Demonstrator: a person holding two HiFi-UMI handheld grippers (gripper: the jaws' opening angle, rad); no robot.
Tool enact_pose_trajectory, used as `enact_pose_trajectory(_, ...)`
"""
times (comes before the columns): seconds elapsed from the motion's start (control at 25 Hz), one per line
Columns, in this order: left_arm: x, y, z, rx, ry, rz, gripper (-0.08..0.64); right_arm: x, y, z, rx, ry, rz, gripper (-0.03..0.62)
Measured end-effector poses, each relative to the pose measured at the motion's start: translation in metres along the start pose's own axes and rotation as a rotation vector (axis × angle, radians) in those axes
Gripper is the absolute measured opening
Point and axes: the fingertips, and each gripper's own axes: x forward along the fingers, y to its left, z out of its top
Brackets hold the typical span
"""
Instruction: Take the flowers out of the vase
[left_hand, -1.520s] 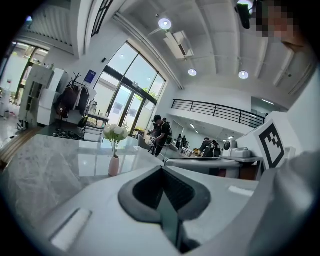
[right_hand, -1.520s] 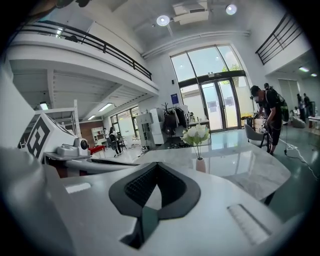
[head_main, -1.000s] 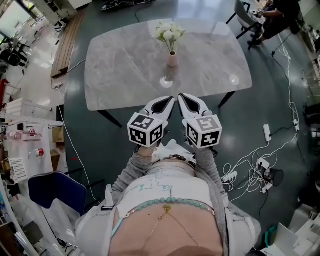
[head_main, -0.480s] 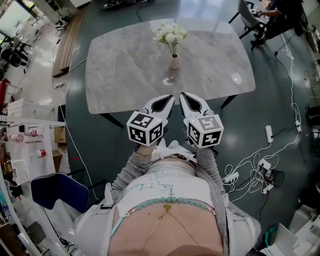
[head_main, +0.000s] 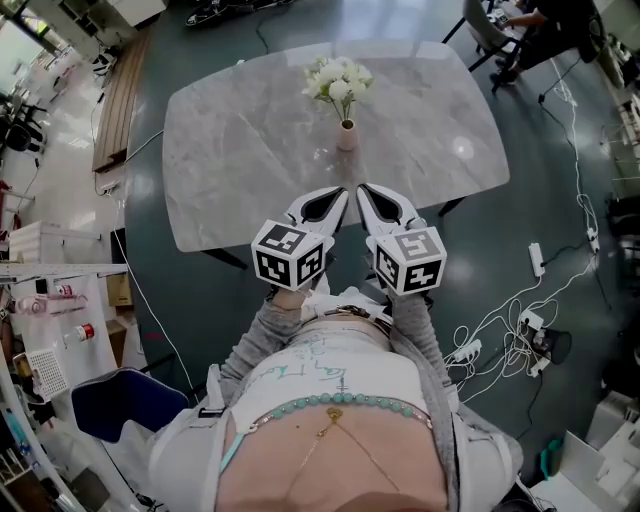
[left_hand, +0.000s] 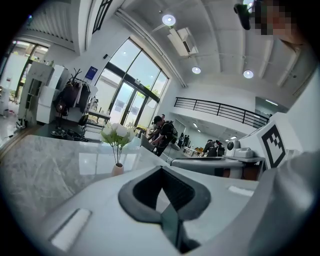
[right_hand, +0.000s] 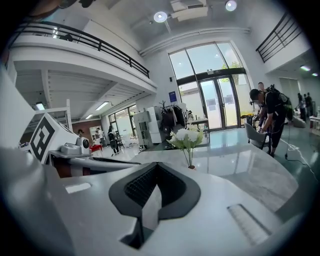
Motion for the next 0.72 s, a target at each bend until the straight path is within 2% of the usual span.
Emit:
enact_pose_trajectory(0.48,0.015,0.044,0.023,0.024,0.015,-0.087,0.000,0.048,-0.004,0.017,0.000,-0.006,-0.084,0.026)
enact_pose_trajectory(0.72,0.015,0.056,0.023,0.022,0.032,-0.117,0.000,0.063,0.000,0.020,0.009,-0.010,-0.101,0.026)
